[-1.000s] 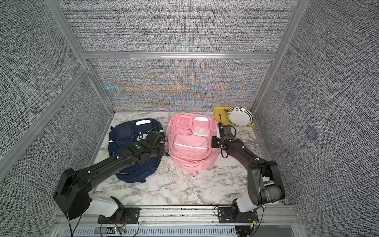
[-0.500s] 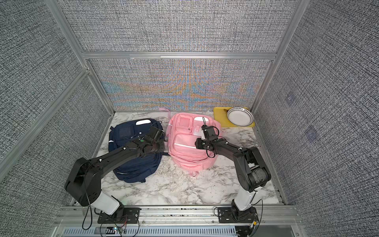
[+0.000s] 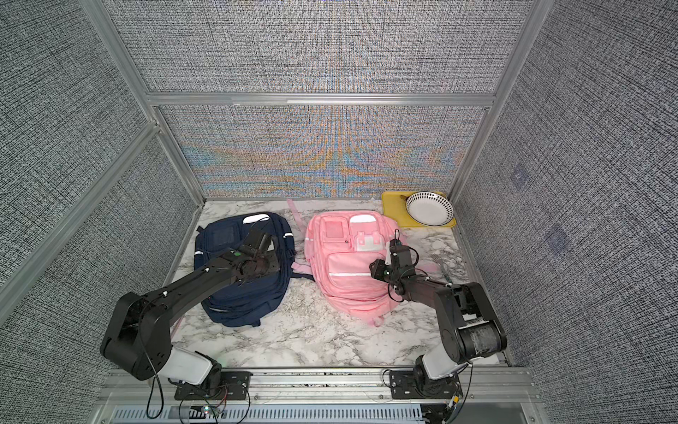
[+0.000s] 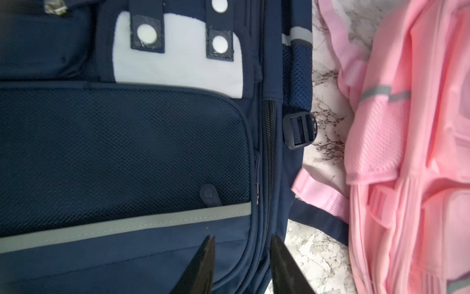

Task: Zip up the backpack
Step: Place the backpack at the center of the board.

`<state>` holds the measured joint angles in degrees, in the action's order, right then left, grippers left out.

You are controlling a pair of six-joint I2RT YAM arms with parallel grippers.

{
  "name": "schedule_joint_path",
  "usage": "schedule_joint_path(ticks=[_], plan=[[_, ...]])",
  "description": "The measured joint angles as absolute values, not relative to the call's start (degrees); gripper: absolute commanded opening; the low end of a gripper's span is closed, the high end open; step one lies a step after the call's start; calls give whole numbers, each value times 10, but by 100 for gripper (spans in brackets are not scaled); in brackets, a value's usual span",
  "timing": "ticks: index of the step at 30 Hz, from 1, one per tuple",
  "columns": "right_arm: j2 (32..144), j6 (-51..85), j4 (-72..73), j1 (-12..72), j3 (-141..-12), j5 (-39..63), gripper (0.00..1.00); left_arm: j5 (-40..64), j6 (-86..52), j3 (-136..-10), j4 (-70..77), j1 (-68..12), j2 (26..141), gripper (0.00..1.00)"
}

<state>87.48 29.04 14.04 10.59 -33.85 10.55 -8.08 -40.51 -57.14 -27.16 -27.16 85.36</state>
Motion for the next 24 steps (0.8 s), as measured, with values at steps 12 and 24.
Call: schedule_joint_path(ticks=[12,24], plan=[[799,287,16,100,-352,55,42,-81,-387,-565,-305,-197,799,64],[787,324,-10,332,-510,33,65,-94,-354,-617,-392,-34,744,80]])
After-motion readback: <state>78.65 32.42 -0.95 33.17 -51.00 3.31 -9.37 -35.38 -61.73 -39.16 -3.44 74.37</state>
